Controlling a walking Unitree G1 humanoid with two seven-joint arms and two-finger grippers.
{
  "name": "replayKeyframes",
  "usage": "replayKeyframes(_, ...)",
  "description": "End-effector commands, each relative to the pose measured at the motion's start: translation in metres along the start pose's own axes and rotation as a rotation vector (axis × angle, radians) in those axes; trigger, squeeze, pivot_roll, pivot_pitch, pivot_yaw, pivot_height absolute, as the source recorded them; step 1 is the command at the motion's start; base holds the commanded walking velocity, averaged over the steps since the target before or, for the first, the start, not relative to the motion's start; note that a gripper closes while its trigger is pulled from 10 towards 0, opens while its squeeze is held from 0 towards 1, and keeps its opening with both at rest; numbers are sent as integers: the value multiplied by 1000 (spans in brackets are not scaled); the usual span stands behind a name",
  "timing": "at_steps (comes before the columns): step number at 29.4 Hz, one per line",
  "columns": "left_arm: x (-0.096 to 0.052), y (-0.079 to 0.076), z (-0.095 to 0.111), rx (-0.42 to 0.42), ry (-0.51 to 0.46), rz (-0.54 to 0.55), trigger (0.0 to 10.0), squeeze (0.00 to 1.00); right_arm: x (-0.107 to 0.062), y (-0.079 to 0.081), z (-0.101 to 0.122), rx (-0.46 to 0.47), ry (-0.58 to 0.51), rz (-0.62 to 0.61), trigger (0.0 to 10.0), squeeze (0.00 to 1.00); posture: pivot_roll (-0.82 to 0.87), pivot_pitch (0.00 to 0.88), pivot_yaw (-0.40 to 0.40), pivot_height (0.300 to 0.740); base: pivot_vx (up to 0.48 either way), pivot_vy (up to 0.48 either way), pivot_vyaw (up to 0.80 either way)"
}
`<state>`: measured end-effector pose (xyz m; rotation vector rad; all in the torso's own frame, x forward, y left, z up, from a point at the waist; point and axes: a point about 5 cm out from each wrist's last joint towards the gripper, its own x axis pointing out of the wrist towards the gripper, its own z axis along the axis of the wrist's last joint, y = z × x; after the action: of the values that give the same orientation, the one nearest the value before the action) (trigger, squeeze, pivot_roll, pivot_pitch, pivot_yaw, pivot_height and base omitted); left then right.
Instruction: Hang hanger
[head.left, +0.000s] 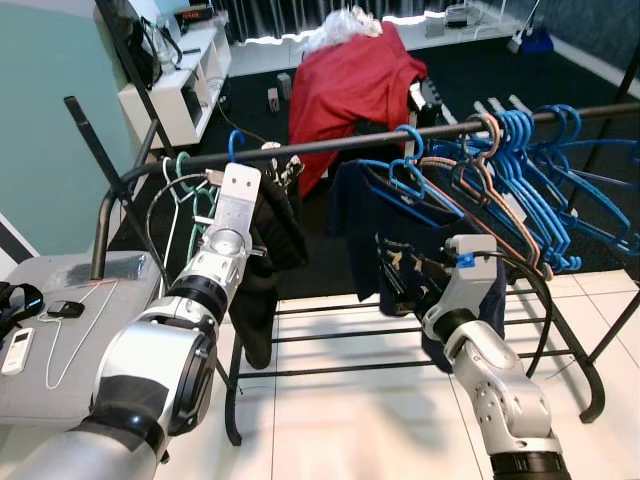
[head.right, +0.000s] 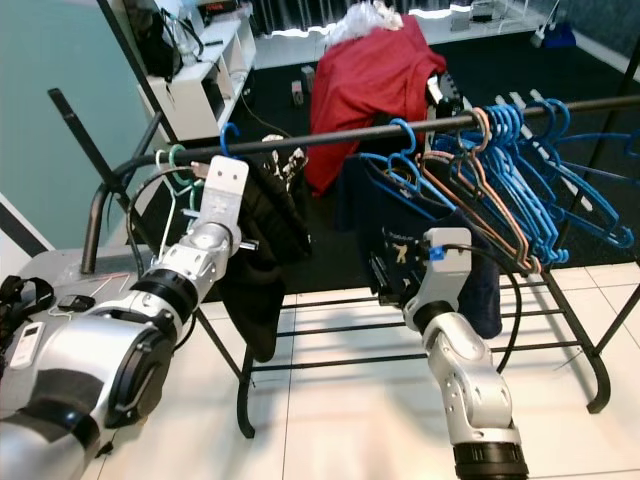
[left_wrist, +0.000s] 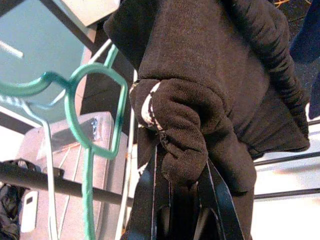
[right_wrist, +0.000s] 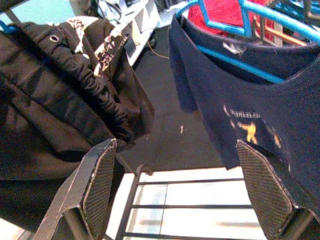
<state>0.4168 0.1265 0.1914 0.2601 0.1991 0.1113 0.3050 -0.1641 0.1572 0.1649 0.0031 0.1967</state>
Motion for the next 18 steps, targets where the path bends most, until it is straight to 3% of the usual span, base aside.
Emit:
replayKeyframes(1,2,10,4,33,-5,24,10000,0,-4,7,-3,32,9,5,10000,0,-151,170,200,735,0,0,0)
replayKeyframes(7,1,9,-5,51,27,19,10000,0,-9,13,1,42,-3,5,10000,0,-150,185,215,735,0,0,0)
replayKeyframes(9,0,8,-21,52,88,-1,10000,0,-12,13,2,51,-7,-6,10000,0,-153,191,218,735,0,0,0)
replayKeyframes(12,0,8,-21,52,88,-1,10000,0,-12,13,2,51,-7,-6,10000,0,-153,191,218,735,0,0,0)
replayKeyframes(13,-1,8,-31,42,122,-11,10000,1000,-14,13,3,54,-6,-10,10000,0,-155,190,214,735,0,0,0)
replayKeyframes(15,-1,8,-31,42,122,-11,10000,1000,-14,13,3,54,-6,-10,10000,0,-155,190,214,735,0,0,0)
replayKeyframes(18,0,16,-38,-67,119,-12,10000,1000,-13,7,1,50,9,-20,10000,0,-161,171,201,735,0,0,0)
